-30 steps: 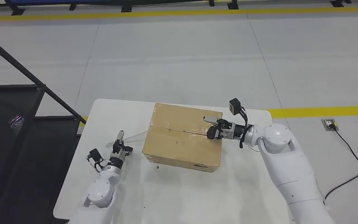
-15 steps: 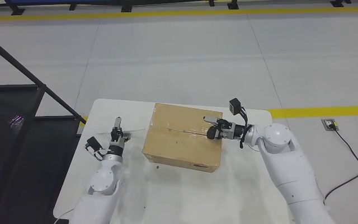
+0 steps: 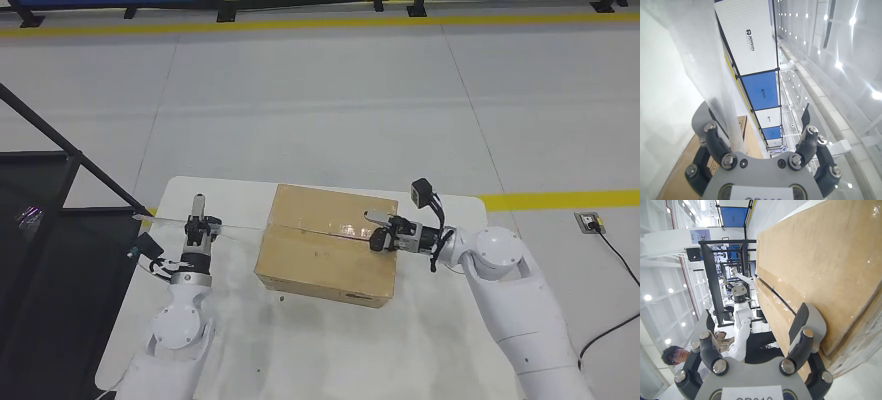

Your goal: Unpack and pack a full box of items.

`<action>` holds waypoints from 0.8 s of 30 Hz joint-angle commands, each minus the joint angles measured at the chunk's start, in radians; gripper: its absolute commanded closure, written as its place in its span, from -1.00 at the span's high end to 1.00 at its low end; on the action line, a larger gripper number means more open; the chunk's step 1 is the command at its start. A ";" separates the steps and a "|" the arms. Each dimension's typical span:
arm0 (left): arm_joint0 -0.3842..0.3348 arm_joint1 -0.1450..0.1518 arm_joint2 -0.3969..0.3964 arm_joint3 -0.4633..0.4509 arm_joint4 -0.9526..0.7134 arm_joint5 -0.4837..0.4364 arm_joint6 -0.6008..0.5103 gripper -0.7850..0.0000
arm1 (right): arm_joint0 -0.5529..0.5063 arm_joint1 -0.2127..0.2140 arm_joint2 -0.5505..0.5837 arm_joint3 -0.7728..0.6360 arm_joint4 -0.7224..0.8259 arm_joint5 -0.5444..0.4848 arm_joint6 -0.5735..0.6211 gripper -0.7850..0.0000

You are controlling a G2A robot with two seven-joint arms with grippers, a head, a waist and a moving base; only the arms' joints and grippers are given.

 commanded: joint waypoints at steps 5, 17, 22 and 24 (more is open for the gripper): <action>0.032 -0.003 -0.005 -0.054 0.050 -0.003 0.026 1.00 | -0.035 0.011 0.013 -0.058 0.008 0.002 -0.001 1.00; 0.043 -0.009 -0.008 -0.120 0.112 -0.005 0.031 1.00 | -0.038 0.021 -0.006 -0.070 0.021 0.002 0.002 1.00; 0.027 -0.012 0.004 -0.133 0.150 0.002 0.014 1.00 | -0.044 0.026 -0.004 -0.069 0.028 -0.004 0.002 1.00; 0.021 -0.014 0.010 -0.139 0.160 0.007 0.011 1.00 | -0.047 0.028 -0.003 -0.070 0.031 -0.005 0.001 1.00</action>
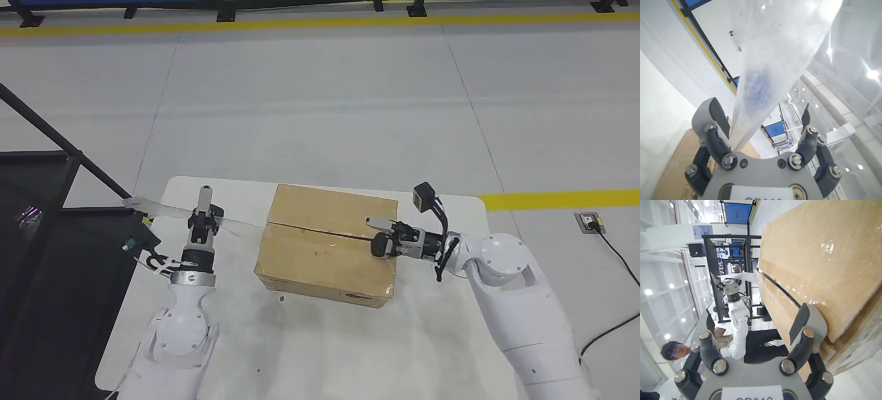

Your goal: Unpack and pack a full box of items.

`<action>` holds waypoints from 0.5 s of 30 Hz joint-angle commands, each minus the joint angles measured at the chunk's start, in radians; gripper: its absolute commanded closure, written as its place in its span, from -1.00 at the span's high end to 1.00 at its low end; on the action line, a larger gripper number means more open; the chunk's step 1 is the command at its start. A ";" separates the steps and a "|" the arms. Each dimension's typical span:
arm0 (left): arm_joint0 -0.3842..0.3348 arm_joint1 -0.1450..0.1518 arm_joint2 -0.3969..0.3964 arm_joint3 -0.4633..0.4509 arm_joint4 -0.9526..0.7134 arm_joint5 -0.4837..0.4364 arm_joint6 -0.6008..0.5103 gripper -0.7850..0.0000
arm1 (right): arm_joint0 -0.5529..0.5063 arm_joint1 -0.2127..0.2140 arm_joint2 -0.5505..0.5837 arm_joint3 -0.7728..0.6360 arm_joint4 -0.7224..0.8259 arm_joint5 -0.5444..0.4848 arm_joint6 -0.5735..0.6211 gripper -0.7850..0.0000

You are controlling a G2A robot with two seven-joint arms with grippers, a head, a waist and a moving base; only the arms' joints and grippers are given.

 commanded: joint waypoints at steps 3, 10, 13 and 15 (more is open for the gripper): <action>-0.013 -0.004 0.015 -0.015 0.024 0.010 -0.013 1.00 | -0.007 0.005 0.004 -0.006 0.008 -0.003 -0.003 1.00; -0.030 -0.011 0.052 -0.038 0.071 0.029 -0.028 1.00 | -0.055 0.018 0.045 -0.070 0.066 -0.060 0.001 1.00; -0.036 -0.015 0.071 -0.046 0.088 0.038 -0.032 1.00 | -0.088 0.026 0.066 -0.123 0.085 -0.082 0.032 1.00; -0.041 -0.018 0.082 -0.048 0.100 0.046 -0.036 1.00 | -0.114 0.033 0.081 -0.163 0.094 -0.092 0.050 1.00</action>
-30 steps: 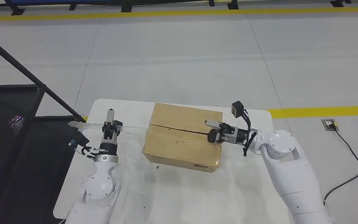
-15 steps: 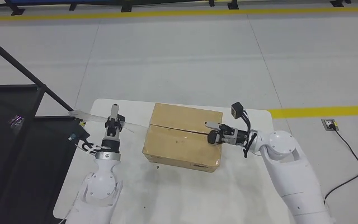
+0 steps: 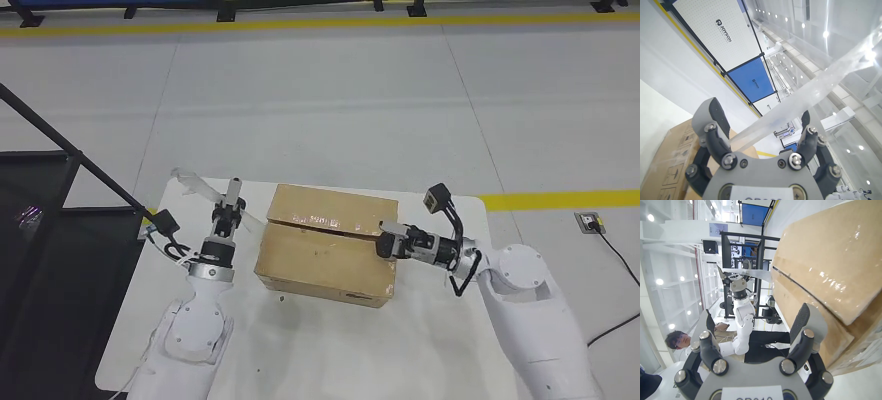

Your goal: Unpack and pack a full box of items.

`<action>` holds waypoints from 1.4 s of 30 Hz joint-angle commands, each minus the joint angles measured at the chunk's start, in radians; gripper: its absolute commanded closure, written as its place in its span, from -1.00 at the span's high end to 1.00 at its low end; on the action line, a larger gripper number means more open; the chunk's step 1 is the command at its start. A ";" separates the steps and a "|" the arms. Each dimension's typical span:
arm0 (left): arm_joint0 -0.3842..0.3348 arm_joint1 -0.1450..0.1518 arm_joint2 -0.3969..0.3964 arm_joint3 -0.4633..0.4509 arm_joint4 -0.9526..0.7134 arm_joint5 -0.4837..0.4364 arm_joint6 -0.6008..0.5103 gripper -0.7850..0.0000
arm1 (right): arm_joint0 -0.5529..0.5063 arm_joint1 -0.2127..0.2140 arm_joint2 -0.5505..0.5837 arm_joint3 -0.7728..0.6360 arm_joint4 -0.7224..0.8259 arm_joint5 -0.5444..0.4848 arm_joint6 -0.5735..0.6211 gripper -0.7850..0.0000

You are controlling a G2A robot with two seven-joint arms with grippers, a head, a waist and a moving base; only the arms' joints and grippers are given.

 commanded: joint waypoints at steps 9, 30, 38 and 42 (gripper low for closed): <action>-0.038 -0.016 0.065 0.034 0.043 0.028 -0.022 1.00 | -0.087 0.021 0.040 -0.121 -0.013 0.003 -0.040 1.00; -0.167 -0.055 0.211 0.151 0.114 0.077 -0.126 1.00 | -0.103 0.045 0.066 -0.067 0.039 -0.042 -0.047 1.00; -0.192 -0.068 0.234 0.179 0.088 0.075 -0.167 1.00 | -0.100 0.053 0.064 -0.051 0.045 -0.043 -0.049 1.00; -0.191 -0.068 0.234 0.176 0.100 0.066 -0.211 1.00 | -0.093 0.056 0.060 -0.046 0.048 -0.045 -0.058 1.00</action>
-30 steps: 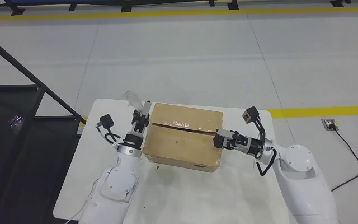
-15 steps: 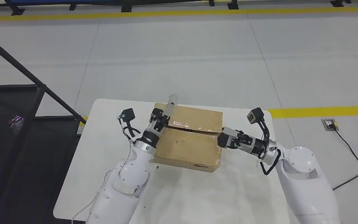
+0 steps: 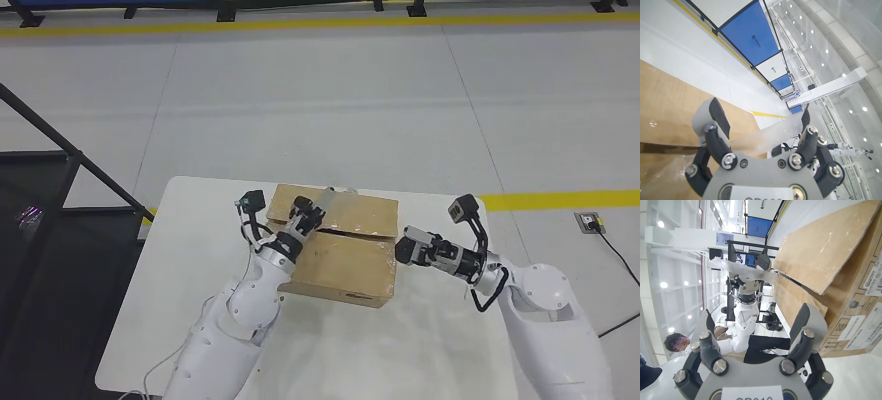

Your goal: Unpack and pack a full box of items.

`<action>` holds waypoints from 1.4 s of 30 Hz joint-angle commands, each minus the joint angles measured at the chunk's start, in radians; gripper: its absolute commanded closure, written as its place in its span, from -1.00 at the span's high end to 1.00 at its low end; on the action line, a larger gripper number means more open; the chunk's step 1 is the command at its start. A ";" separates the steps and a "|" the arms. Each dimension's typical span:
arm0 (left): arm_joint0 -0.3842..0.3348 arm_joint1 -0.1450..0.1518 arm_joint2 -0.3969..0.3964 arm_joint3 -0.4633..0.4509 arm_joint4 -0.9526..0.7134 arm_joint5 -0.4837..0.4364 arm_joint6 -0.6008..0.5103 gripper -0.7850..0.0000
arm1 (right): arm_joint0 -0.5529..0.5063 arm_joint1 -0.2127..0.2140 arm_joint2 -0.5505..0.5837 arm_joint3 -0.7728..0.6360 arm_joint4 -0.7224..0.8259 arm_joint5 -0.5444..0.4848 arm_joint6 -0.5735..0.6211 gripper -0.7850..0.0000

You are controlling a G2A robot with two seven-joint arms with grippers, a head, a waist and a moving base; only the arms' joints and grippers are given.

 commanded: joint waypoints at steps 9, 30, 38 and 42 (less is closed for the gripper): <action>0.007 -0.003 -0.011 -0.027 0.016 -0.015 -0.036 1.00 | 0.020 0.006 -0.016 -0.006 -0.019 -0.024 -0.031 1.00; 0.255 0.035 -0.305 -0.304 -0.081 -0.094 -0.021 1.00 | 0.083 0.019 -0.118 -0.027 -0.163 0.265 -0.023 1.00; 0.270 0.036 -0.316 -0.314 -0.097 -0.102 -0.026 1.00 | 0.120 0.013 -0.150 -0.002 -0.120 0.341 -0.049 1.00; 0.274 0.036 -0.321 -0.318 -0.102 -0.102 -0.028 1.00 | 0.123 0.010 -0.159 -0.002 -0.087 0.320 -0.072 1.00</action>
